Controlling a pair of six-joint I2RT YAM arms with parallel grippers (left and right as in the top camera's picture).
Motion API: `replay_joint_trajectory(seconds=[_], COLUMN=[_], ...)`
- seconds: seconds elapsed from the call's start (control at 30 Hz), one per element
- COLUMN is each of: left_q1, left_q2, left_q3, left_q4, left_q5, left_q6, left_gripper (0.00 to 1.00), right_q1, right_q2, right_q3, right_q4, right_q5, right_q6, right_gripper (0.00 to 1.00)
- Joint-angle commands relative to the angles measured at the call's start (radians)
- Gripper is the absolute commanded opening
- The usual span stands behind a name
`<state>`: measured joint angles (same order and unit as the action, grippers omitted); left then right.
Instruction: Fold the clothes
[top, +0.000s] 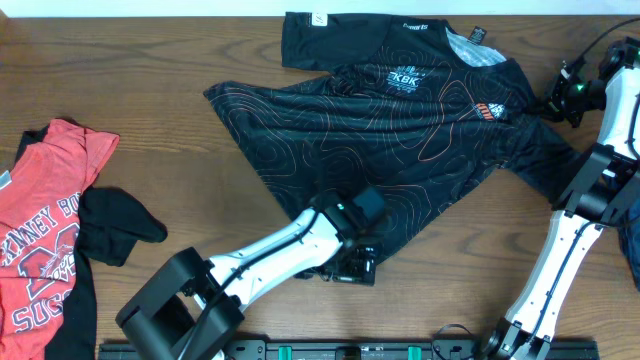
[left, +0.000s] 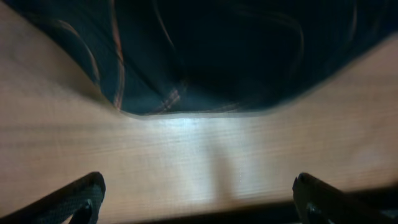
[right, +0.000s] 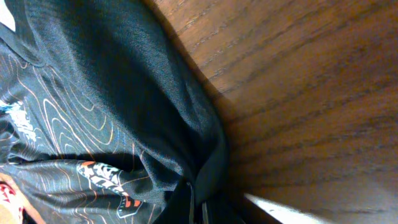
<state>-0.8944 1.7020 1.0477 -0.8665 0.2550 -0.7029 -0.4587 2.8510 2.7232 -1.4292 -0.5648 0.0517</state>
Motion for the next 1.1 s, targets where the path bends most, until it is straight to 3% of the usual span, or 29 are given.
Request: replay_joint_trajectory(seconds=[0.0,0.47,0.77,0.87,0.9,0.93,0.97,1.07], left_q1=[0.028,0.046,0.047,0.047,0.047,0.047,0.047,0.047], left_q2=[0.024,0.091,0.115,0.115,0.115,0.115,0.115,0.115], left_q3=[-0.013,-0.013,-0.013,-0.013,-0.013,-0.013,-0.013,-0.013], left_q4=[0.034,0.207,0.389,0.39,0.39,0.39,0.39,0.382], left_q5=[-0.026,0.078,0.122,0.119,0.119,0.119,0.119,0.119], left_q6=[-0.034,-0.194,-0.231,-0.23,-0.23,-0.231,-0.23,-0.23], left_gripper=[0.98,0.98,1.0,0.71,0.27,0.12,0.06,0.06], right_q1=[0.017,0.017,0.017,0.016,0.016,0.016,0.016,0.017], right_q2=[0.026,0.026,0.026,0.026,0.026,0.026,0.026,0.026], right_q3=[-0.026,-0.026,-0.026,-0.026,-0.026,-0.026,-0.026,-0.026], right_q4=[-0.006,0.002,0.011,0.007,0.005,0.004,0.003,0.0], right_q5=[0.024,-0.005,-0.039,-0.039,-0.039,-0.038,-0.039,-0.038], right_q6=[-0.024,-0.038,-0.038,-0.039,-0.039,-0.039,-0.039,-0.039], right_gripper=[0.01,0.01,0.01,0.01,0.01,0.01,0.01,0.01])
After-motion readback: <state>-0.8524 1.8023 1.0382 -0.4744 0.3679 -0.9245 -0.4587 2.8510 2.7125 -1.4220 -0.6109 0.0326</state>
